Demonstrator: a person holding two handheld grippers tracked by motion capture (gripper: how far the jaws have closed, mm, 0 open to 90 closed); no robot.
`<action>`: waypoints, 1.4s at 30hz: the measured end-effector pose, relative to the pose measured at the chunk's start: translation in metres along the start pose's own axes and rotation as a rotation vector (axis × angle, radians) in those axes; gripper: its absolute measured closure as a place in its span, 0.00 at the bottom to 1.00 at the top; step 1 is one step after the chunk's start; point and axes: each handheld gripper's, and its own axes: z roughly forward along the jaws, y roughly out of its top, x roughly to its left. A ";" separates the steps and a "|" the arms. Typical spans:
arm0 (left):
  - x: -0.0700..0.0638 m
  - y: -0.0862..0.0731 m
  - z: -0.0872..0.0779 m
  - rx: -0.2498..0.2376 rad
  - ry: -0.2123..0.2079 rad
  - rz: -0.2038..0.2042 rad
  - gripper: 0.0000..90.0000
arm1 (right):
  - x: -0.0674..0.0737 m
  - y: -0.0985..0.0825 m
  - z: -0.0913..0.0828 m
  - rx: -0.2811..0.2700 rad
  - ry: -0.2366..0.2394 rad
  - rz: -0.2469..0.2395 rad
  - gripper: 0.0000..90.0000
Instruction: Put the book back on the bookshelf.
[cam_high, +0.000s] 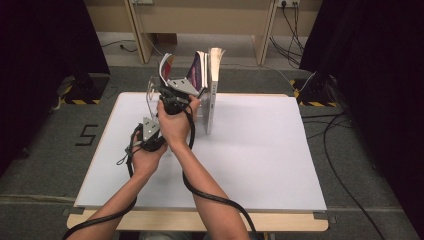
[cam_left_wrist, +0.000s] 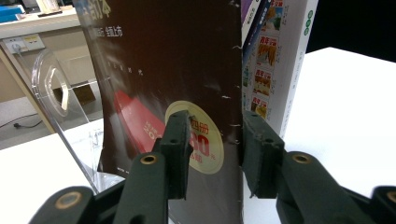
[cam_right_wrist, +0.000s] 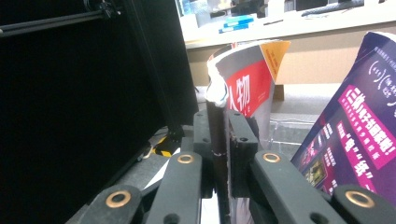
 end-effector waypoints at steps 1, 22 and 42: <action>0.000 0.000 0.000 0.001 0.001 0.000 0.72 | 0.000 0.000 0.000 0.000 0.000 0.000 0.94; 0.004 -0.007 -0.007 -0.005 0.089 -0.033 0.87 | 0.004 0.001 0.004 0.030 0.009 -0.024 0.93; 0.017 -0.010 -0.016 -0.028 0.112 -0.129 0.97 | 0.016 0.006 0.010 0.078 0.083 -0.071 0.70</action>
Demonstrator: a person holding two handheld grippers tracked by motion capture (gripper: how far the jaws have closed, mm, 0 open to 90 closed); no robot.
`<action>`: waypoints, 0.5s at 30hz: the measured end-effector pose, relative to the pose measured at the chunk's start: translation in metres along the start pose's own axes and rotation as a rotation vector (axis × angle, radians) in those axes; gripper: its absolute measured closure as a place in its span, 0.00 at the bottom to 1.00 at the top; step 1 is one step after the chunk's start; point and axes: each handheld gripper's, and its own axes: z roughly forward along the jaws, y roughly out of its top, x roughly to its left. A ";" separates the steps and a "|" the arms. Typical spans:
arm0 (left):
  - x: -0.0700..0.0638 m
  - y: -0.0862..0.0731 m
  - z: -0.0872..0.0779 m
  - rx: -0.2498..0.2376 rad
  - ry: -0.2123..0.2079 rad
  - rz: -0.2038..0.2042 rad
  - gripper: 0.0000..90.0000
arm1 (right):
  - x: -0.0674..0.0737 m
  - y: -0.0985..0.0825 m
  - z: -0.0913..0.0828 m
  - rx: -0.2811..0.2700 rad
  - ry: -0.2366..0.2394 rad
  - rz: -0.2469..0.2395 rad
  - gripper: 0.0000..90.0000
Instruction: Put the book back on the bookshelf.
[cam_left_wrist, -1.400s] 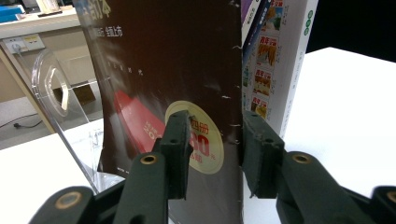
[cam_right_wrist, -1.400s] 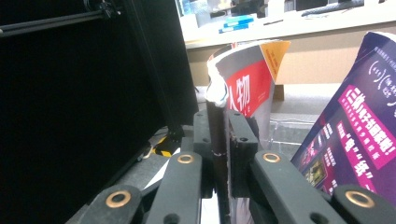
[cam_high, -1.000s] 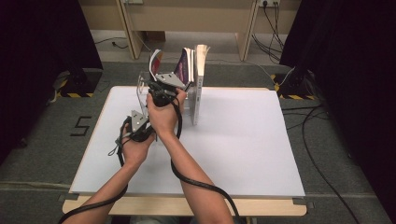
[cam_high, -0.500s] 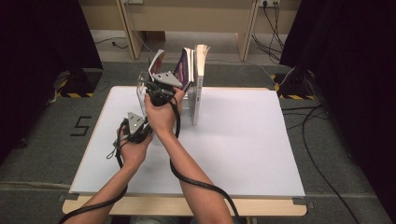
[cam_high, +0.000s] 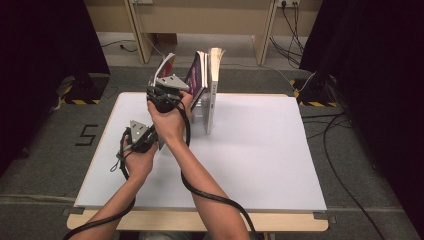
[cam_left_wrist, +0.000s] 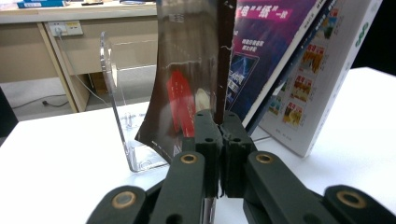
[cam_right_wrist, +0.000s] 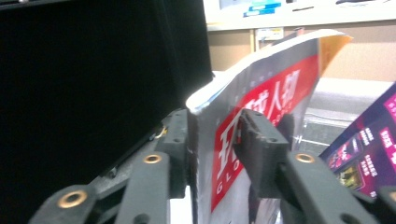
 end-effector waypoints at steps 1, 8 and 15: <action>0.002 0.001 0.000 -0.005 0.000 -0.022 0.97 | 0.000 0.001 -0.002 0.007 0.026 -0.005 0.66; 0.012 0.007 -0.001 -0.009 0.013 -0.088 0.97 | -0.003 0.005 -0.012 0.005 0.087 -0.001 0.57; 0.017 0.009 -0.001 -0.017 0.033 -0.091 0.97 | -0.020 0.005 -0.035 -0.036 0.130 -0.011 0.54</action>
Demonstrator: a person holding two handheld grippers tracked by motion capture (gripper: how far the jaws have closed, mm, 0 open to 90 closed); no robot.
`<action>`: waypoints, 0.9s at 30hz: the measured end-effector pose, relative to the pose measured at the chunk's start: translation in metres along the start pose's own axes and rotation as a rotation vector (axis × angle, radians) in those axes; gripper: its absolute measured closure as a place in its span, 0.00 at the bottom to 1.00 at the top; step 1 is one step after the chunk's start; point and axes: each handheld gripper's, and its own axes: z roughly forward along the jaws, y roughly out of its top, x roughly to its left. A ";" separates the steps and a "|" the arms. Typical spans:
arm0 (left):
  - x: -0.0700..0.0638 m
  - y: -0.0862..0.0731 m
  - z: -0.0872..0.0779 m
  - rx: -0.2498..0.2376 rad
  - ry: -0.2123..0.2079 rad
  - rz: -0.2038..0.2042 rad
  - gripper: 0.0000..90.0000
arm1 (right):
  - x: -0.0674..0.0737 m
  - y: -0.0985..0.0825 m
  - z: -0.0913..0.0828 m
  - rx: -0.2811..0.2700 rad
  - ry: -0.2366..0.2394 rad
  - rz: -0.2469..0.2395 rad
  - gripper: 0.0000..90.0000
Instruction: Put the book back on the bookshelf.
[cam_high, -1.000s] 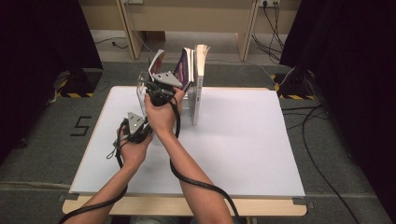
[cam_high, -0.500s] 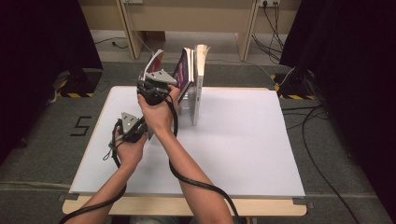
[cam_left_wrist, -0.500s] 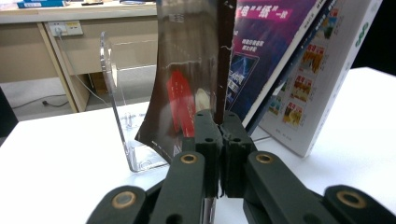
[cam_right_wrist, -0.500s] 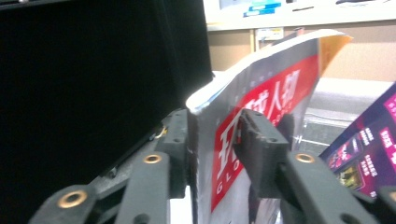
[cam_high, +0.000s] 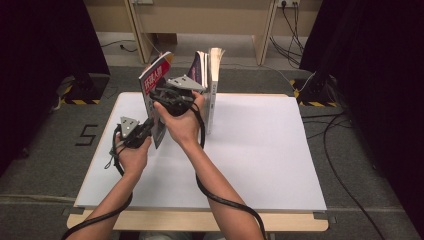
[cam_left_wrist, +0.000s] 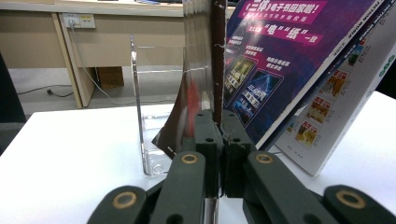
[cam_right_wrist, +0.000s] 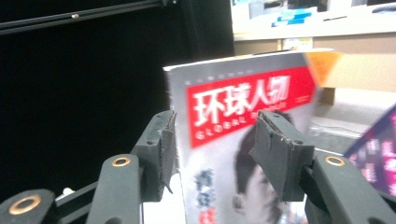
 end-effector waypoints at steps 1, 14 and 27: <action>0.000 0.000 0.000 0.000 0.001 0.000 0.97 | -0.003 0.000 -0.003 0.002 -0.003 0.001 0.54; -0.003 0.002 0.001 0.000 0.006 -0.004 0.97 | -0.028 -0.012 -0.026 0.019 -0.054 -0.051 0.55; 0.000 0.006 0.001 -0.018 0.013 -0.023 0.97 | -0.056 -0.038 -0.058 0.082 -0.103 -0.095 0.55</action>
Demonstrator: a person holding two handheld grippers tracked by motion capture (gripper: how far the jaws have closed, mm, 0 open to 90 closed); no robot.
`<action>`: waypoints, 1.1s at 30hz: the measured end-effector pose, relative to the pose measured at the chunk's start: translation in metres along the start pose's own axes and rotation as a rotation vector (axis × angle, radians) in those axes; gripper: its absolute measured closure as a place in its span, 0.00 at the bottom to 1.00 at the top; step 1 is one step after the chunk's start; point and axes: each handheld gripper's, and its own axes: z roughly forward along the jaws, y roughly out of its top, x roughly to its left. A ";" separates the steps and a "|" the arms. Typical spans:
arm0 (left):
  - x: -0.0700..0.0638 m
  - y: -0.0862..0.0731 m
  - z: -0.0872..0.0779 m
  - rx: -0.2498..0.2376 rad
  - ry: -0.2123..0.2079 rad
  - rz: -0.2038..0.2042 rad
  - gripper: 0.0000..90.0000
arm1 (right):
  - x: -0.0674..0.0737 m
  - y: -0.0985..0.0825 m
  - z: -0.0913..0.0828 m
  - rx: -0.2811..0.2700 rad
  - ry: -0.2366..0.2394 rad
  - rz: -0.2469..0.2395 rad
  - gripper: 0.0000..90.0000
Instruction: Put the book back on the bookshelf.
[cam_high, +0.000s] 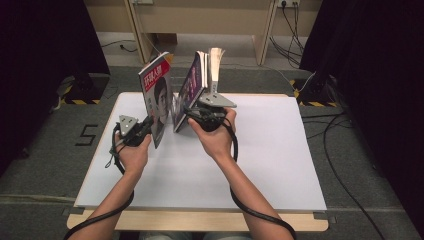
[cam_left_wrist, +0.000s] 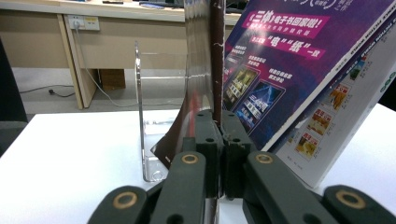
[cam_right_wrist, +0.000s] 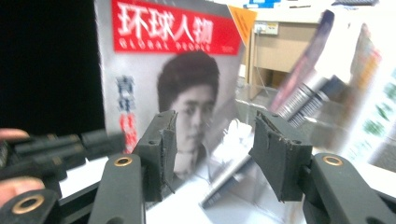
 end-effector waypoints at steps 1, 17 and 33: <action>0.000 0.001 0.000 -0.003 0.001 0.000 0.97 | -0.003 -0.003 -0.003 0.004 -0.005 -0.001 0.55; 0.004 0.018 0.003 -0.041 0.006 -0.021 0.97 | -0.040 -0.063 -0.046 0.081 -0.078 0.024 0.55; 0.006 0.038 0.011 -0.105 0.008 -0.022 0.97 | -0.056 -0.104 -0.072 0.086 -0.125 0.076 0.56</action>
